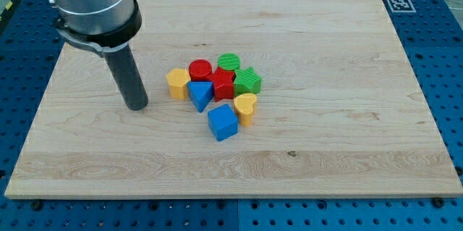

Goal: Push the yellow hexagon slightly up

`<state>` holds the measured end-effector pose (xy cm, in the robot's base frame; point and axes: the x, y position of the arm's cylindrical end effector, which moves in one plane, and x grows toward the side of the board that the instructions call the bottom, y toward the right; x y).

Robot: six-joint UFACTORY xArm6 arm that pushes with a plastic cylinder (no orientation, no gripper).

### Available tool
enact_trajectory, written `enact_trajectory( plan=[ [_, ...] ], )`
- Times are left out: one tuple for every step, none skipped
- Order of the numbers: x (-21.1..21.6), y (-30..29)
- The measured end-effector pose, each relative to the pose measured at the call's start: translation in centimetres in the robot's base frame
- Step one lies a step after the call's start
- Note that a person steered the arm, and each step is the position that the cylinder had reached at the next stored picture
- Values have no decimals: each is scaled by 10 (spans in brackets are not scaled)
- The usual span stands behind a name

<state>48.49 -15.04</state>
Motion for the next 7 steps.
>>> enact_trajectory(
  plan=[
    [-13, 10],
    [-14, 34],
    [-14, 43],
    [0, 43],
    [17, 43],
    [25, 48],
    [26, 50]
  ],
)
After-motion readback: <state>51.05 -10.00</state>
